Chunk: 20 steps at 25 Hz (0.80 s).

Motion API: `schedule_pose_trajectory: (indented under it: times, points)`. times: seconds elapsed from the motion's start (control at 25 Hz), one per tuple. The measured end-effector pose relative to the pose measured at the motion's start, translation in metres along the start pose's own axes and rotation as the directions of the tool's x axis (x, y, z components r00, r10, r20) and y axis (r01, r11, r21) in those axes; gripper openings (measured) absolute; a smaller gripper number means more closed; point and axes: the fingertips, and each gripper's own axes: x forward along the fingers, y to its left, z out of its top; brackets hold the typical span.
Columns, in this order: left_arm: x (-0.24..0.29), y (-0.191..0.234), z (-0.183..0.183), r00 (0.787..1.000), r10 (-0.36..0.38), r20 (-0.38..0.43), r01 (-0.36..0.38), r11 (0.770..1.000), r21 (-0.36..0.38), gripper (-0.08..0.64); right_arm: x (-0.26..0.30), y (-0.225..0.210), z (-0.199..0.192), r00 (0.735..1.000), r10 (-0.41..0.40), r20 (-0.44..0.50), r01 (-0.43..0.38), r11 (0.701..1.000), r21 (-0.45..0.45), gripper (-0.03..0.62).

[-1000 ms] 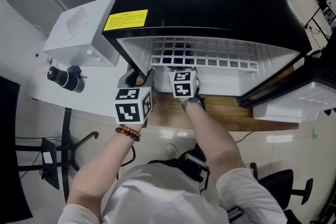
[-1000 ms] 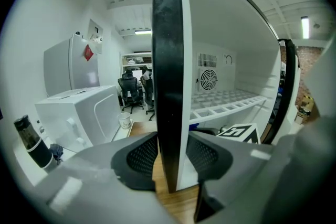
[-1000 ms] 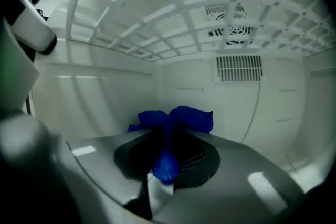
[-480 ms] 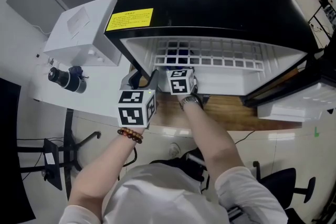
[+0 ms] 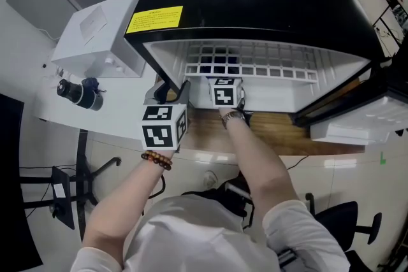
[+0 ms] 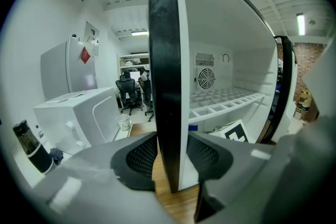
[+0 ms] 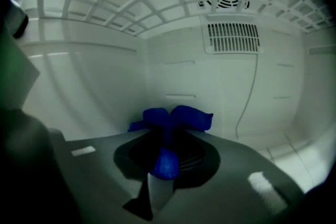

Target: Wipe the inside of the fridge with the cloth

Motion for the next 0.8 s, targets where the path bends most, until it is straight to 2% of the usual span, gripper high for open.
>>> schedule_pose_trajectory:
  times: [0.4,0.68,0.8]
  points:
    - [0.0,0.001,0.0,1.0,0.018,-0.008,-0.018,1.0,-0.002,0.164,-0.015,-0.052,-0.012,0.996,-0.079,-0.045,0.08,0.997,0.011,0.067]
    - [0.001,0.001,0.0,0.999,0.031,-0.013,-0.031,1.0,-0.006,0.164,-0.028,-0.089,-0.016,0.991,-0.122,-0.051,0.123,0.992,0.016,0.067]
    - [0.001,0.001,0.0,0.999,0.034,-0.016,-0.034,0.999,-0.005,0.164,-0.035,-0.104,-0.009,0.991,-0.132,-0.023,0.133,0.991,0.011,0.067]
